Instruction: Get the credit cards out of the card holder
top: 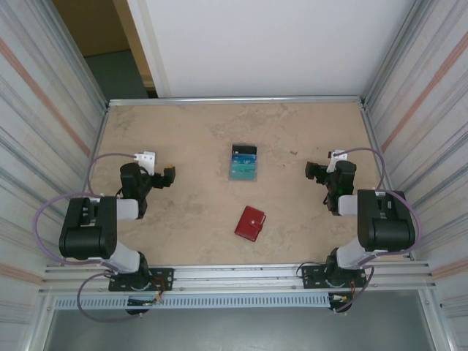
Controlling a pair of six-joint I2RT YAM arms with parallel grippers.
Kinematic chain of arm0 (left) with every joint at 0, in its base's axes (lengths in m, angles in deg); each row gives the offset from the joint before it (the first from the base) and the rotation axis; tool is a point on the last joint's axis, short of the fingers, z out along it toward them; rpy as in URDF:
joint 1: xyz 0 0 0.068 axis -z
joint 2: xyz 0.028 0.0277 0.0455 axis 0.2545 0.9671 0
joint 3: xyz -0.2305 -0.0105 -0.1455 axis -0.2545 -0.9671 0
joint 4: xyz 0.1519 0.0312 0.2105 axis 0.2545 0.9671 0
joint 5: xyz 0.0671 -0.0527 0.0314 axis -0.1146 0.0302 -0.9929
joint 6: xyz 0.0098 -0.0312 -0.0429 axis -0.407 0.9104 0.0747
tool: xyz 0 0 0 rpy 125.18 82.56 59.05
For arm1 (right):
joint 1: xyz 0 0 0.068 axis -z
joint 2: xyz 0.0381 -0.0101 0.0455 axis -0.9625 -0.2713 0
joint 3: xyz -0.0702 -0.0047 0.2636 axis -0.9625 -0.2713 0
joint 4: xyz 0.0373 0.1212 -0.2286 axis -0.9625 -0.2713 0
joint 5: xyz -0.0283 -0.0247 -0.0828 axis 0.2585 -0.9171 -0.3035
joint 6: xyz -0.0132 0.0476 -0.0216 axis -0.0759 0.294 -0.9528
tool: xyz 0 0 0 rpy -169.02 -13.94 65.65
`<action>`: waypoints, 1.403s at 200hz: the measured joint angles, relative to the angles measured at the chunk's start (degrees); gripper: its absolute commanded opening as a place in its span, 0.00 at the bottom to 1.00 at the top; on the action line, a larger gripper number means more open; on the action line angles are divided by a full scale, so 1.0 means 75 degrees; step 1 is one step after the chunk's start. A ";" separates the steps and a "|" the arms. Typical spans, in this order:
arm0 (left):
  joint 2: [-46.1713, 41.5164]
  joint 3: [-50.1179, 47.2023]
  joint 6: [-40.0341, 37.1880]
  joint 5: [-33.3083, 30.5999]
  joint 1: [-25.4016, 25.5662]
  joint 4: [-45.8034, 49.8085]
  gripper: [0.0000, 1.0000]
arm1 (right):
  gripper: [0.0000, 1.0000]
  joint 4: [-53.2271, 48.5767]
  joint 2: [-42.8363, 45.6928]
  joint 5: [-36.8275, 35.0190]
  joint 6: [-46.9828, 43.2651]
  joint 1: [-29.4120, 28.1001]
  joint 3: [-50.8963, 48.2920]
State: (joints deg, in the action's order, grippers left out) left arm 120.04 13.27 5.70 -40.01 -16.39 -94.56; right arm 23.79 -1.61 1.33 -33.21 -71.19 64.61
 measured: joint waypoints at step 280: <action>-0.1970 0.0149 0.0402 -0.0629 0.0146 0.1504 0.99 | 0.99 -0.1571 0.1271 -0.0664 0.0213 -0.0029 0.0300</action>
State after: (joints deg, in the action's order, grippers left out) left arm 105.27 14.38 8.72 -44.73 -15.30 -83.28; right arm 12.01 7.92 -3.65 -31.62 -71.41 66.86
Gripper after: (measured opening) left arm 0.988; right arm 0.986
